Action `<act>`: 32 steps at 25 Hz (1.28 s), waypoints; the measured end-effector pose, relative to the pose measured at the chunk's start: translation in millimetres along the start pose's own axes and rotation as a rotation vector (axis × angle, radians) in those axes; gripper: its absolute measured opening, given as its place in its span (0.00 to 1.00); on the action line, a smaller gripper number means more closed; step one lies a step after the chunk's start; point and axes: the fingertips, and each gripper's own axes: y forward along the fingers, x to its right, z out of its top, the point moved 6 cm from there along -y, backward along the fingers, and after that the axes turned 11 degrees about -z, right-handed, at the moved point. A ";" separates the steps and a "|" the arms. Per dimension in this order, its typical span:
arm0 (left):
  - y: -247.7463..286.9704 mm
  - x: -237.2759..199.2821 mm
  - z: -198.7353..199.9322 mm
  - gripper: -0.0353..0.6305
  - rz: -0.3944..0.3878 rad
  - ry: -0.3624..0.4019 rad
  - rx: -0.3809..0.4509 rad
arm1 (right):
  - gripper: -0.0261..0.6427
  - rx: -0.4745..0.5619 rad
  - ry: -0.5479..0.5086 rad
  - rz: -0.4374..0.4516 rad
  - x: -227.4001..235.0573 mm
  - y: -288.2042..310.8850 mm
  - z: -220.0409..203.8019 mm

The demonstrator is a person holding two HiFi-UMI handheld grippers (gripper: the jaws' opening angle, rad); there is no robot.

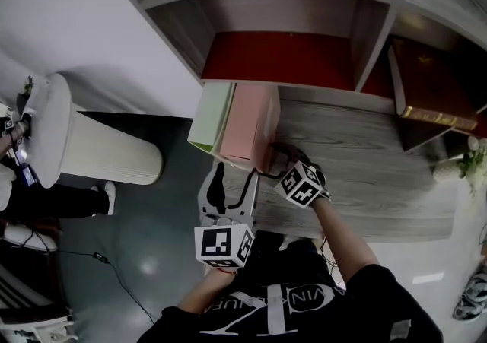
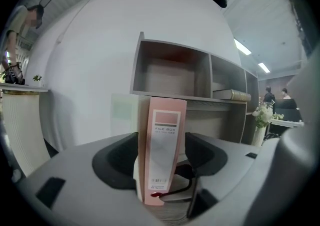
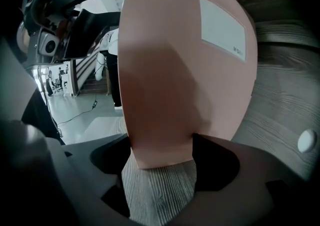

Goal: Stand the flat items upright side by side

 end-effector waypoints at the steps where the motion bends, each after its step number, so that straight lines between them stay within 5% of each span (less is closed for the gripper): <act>1: 0.0 -2.1 -1.4 0.49 0.002 -0.006 -0.003 | 0.62 0.001 0.001 0.001 0.8 0.8 0.2; 18: 1.1 -20.5 -23.4 0.49 -0.039 -0.078 -0.050 | 0.62 -0.015 0.025 -0.013 20.0 6.0 -3.7; 32: -7.7 -46.9 -42.7 0.49 -0.131 -0.117 -0.026 | 0.61 0.120 0.258 -0.159 11.8 -53.0 11.6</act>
